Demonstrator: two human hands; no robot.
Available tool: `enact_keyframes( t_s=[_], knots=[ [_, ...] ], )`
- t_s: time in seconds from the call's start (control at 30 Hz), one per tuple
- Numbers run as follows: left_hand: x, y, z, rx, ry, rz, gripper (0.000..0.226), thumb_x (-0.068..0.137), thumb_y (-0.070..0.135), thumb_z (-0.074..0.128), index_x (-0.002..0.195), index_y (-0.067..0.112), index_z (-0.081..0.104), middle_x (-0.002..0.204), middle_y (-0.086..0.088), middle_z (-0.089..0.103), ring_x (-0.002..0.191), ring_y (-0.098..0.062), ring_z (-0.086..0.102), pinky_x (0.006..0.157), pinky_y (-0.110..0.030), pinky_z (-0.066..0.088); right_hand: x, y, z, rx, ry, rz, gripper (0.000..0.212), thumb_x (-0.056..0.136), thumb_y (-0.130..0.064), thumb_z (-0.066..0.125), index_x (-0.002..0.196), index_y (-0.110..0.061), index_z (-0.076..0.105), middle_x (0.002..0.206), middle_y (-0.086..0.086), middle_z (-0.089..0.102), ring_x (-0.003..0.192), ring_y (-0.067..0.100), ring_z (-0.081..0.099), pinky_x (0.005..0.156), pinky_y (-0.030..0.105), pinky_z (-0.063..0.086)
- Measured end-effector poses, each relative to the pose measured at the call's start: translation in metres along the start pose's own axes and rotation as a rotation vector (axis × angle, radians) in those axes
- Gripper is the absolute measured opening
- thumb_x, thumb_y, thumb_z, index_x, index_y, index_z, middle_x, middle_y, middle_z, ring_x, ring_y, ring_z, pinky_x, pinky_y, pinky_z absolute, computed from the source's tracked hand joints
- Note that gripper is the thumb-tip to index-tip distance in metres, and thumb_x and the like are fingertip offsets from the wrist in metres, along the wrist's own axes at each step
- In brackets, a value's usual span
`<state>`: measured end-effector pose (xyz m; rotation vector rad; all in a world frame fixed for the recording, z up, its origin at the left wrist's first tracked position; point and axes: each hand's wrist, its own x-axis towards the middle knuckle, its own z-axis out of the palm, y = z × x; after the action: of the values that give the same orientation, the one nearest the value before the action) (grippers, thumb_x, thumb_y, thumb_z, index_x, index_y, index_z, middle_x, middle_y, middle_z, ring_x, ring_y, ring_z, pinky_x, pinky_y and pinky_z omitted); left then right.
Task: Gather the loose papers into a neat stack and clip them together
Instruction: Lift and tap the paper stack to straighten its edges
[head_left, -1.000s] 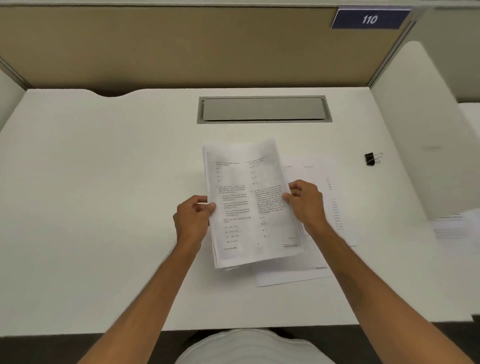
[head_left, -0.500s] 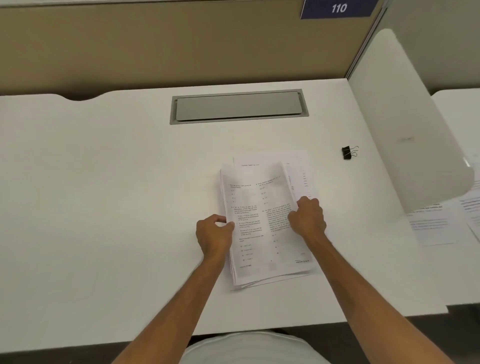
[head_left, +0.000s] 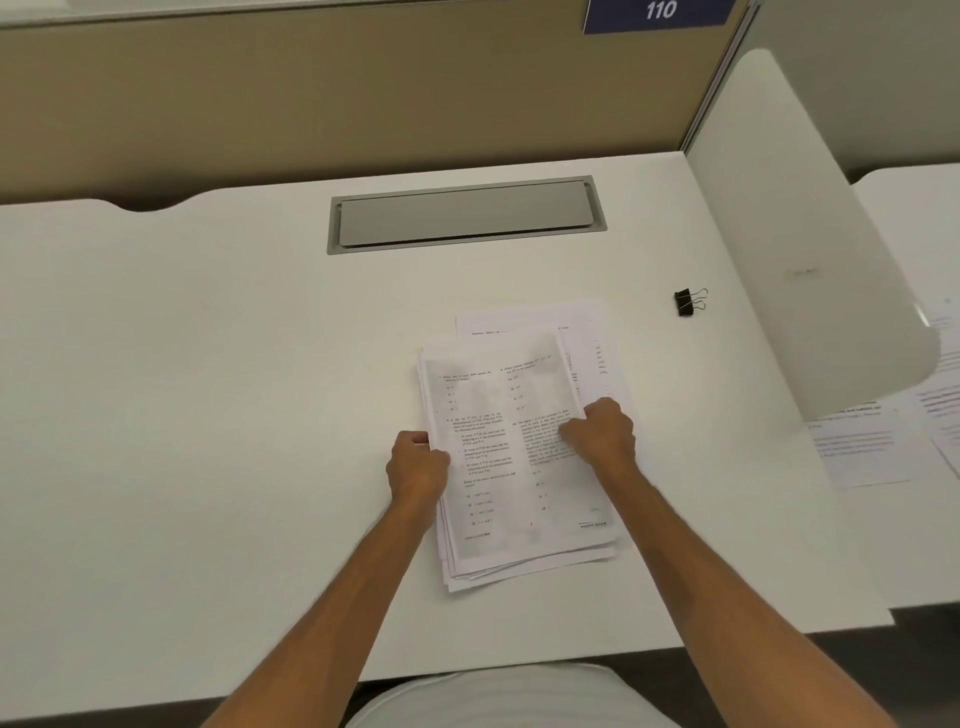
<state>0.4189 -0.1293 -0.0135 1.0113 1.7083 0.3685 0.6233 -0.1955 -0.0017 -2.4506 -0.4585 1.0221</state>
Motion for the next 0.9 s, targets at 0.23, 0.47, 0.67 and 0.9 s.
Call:
enact_keyframes(
  t_s=[0.23, 0.47, 0.67, 0.9],
  knots=[
    [0.0, 0.001, -0.006, -0.03, -0.01, 0.065, 0.026, 0.087, 0.0, 0.07, 0.098, 0.023, 0.069, 0.09, 0.004, 0.072, 0.079, -0.016, 0.07, 0.069, -0.029, 0.058, 0.003, 0.005, -0.002, 0.054, -0.013, -0.064, 0.036, 0.085, -0.008, 0.057, 0.06, -0.022, 0.035, 0.062, -0.007, 0.042, 0.052, 0.012, 0.039, 0.047, 0.024, 0.026],
    [0.003, 0.029, 0.002, -0.088, -0.084, 0.148, 0.03, 0.084, 0.001, 0.076, 0.091, 0.029, 0.069, 0.093, 0.001, 0.078, 0.084, -0.02, 0.075, 0.079, -0.036, 0.063, 0.012, 0.004, -0.031, 0.103, 0.068, -0.143, 0.01, 0.087, -0.006, 0.054, 0.084, -0.013, 0.061, 0.088, 0.003, 0.068, 0.074, 0.021, 0.064, 0.056, 0.024, 0.048],
    [0.009, 0.055, 0.033, -0.03, -0.068, 0.219, 0.027, 0.081, 0.004, 0.08, 0.093, 0.026, 0.068, 0.085, 0.004, 0.074, 0.078, -0.015, 0.073, 0.078, -0.032, 0.061, 0.029, 0.004, -0.043, 0.104, 0.193, -0.173, 0.019, 0.088, -0.004, 0.058, 0.105, -0.007, 0.066, 0.098, 0.007, 0.069, 0.086, 0.028, 0.067, 0.064, 0.03, 0.053],
    [0.014, 0.053, 0.048, 0.249, 0.056, 0.291, 0.028, 0.081, 0.004, 0.074, 0.107, 0.015, 0.074, 0.108, -0.007, 0.07, 0.094, -0.027, 0.069, 0.079, -0.039, 0.061, 0.04, 0.01, -0.035, -0.182, 0.258, -0.134, 0.031, 0.091, -0.014, 0.062, 0.123, -0.014, 0.062, 0.125, 0.013, 0.052, 0.12, 0.031, 0.05, 0.097, 0.044, 0.045]
  ],
)
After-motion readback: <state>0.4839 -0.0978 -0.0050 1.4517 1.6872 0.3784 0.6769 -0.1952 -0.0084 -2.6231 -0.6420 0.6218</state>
